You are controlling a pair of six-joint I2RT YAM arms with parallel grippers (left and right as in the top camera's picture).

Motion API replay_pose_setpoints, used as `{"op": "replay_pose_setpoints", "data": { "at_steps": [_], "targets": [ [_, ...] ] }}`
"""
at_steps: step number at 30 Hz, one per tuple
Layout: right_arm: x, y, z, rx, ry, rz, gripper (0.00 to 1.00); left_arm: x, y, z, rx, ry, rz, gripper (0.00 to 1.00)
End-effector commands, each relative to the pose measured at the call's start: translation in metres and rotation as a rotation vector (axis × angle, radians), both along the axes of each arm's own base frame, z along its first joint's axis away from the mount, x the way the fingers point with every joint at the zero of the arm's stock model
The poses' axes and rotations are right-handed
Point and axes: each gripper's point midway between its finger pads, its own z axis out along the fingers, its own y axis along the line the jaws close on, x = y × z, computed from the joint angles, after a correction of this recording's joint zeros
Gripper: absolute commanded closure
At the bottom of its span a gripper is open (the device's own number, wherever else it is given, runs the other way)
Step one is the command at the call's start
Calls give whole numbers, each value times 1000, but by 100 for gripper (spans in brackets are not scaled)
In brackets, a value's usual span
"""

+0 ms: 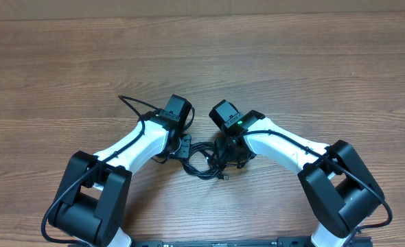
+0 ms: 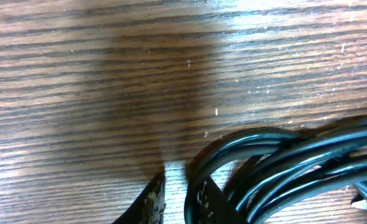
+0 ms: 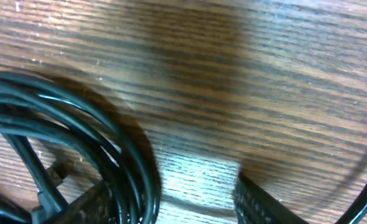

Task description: Untangle cables

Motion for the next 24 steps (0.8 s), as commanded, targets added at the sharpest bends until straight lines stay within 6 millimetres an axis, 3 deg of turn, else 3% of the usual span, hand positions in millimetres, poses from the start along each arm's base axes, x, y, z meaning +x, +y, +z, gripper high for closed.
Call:
{"op": "replay_pose_setpoints", "data": {
  "at_steps": [1,6,10,17,24],
  "targets": [
    [-20,-22,-30,-82,86,-12,48,-26,23,-29,89,100,-9,80],
    [-20,-23,-30,-87,86,20,68,-29,24,-29,94,112,-10,81],
    [-19,-22,-31,-85,81,20,95,-28,24,-29,95,110,-9,82],
    [-21,-28,-30,-113,88,18,96,-21,22,-29,87,81,-31,81],
    [-22,-28,-30,-114,89,18,96,-17,42,-27,200,54,-33,82]
  ]
}}
